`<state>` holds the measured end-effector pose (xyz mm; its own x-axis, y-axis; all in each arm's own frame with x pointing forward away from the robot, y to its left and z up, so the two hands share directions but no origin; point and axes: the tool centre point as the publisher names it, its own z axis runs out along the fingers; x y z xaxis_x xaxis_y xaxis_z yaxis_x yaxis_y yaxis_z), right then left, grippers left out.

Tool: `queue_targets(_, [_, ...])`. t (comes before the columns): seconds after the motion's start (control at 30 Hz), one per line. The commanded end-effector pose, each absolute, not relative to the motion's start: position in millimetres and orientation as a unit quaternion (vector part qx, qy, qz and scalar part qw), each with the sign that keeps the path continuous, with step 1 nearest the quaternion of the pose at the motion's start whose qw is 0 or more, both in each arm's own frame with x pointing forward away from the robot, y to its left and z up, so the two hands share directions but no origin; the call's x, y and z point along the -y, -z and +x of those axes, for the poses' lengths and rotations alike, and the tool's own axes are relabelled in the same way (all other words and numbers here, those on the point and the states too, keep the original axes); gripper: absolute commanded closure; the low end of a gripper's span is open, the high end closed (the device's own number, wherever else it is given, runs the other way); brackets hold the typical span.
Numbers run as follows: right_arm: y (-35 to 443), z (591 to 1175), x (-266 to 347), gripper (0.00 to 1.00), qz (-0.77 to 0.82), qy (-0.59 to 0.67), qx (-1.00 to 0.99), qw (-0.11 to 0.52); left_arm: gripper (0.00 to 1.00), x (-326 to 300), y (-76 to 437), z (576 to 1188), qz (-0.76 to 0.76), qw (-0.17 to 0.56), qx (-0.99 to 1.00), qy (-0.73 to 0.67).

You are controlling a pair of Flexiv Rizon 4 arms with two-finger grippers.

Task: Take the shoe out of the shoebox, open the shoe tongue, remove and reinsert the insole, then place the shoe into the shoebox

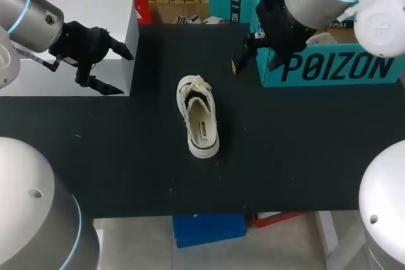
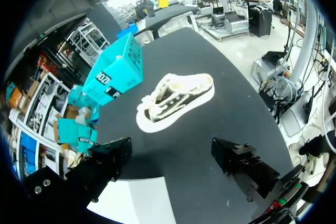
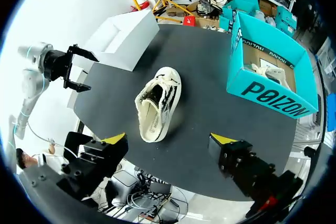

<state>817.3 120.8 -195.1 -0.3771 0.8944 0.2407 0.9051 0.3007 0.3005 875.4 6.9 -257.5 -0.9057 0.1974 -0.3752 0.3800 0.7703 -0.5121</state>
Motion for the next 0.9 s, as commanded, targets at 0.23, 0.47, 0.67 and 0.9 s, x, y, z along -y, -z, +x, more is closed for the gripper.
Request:
queue_targets(0.23, [192, 863, -149, 0.00, -0.536, -0.069, 0.840, -0.047, 0.00, -7, 259, 874, 0.156, 0.155, -0.928, 0.302])
queue_targets(0.47, [192, 863, -149, 0.00, -0.536, -0.069, 0.840, -0.047, 0.00, -7, 259, 874, 0.156, 0.155, -0.928, 0.302])
queue_targets(0.67, [192, 863, -149, 0.00, -0.536, -0.069, 0.840, -0.047, 0.00, -7, 259, 874, 0.156, 0.155, -0.928, 0.302])
queue_targets(0.9, [198, 866, -154, 0.00, -0.539, -0.058, 0.839, -0.047, 0.00, -7, 259, 874, 0.156, 0.155, -0.928, 0.302])
